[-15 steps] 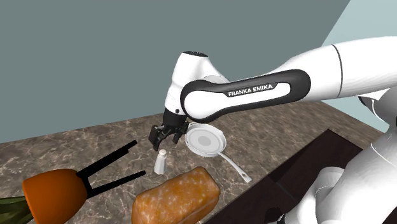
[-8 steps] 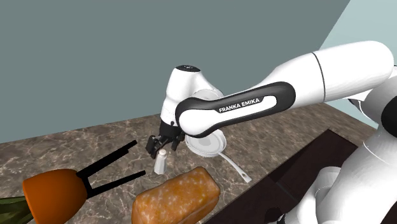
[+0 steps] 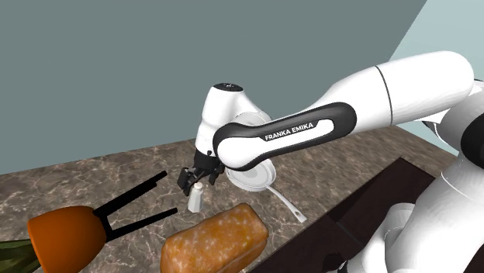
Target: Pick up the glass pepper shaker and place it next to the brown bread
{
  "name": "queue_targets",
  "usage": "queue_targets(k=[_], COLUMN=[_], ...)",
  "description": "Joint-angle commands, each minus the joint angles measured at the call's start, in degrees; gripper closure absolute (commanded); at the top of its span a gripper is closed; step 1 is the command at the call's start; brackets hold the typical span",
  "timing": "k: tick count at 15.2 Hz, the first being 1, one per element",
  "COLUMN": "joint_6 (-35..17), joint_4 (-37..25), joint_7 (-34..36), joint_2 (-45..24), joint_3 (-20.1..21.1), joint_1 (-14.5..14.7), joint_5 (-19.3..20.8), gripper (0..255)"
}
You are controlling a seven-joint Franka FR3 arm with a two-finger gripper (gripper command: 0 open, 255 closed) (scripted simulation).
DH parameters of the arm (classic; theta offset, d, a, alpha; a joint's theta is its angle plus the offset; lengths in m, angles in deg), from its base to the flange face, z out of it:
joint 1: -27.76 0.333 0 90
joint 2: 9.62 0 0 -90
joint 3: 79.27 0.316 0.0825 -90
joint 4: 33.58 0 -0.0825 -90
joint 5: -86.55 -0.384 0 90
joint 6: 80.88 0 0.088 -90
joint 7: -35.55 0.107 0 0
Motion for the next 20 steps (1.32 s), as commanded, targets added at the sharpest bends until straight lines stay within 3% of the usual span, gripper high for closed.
queue_targets(k=[1, 10, 20], joint_6=[-0.01, -0.01, 7.44], joint_4=[0.00, 0.00, -3.80], joint_7=[0.00, 0.00, -0.21], joint_2=[0.00, 0.00, 3.74], joint_3=[0.00, 0.00, -0.07], joint_1=[0.00, 0.00, -0.21], joint_5=[0.00, 0.00, -0.81], gripper=[255, 255, 255])
